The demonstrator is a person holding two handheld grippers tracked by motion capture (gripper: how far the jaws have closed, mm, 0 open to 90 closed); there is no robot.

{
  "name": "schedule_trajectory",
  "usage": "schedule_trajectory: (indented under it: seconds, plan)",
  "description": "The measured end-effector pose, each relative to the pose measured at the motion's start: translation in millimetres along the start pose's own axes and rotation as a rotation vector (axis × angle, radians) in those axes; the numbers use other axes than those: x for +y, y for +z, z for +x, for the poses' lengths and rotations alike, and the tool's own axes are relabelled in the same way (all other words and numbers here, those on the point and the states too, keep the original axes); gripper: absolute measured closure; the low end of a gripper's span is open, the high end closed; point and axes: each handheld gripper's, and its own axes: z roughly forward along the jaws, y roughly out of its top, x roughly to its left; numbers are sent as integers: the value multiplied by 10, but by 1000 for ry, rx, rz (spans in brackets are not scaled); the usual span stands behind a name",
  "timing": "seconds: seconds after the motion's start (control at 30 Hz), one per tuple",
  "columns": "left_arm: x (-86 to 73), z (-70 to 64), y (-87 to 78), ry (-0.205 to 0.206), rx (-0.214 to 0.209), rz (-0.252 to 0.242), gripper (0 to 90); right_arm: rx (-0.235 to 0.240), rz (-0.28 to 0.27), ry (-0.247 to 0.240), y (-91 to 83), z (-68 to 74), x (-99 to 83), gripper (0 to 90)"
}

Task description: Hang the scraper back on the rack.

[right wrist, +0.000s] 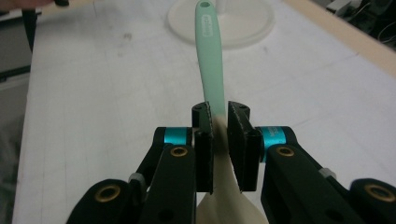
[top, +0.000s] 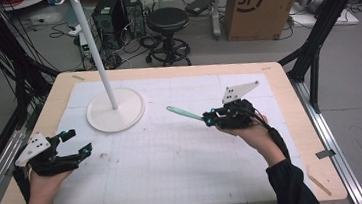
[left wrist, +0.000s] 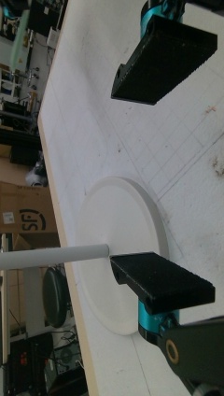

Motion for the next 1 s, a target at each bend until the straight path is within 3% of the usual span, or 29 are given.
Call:
schedule_trajectory:
  seconds: [0.5,1.0]
  plan:
    - [4,-16,23,-3,-25,1,175,-48,-88,7,-141,-34,979,811]
    - [2,29,26,-28,-39,-19,176,-67,-151,35,-66,-5,1736,812]
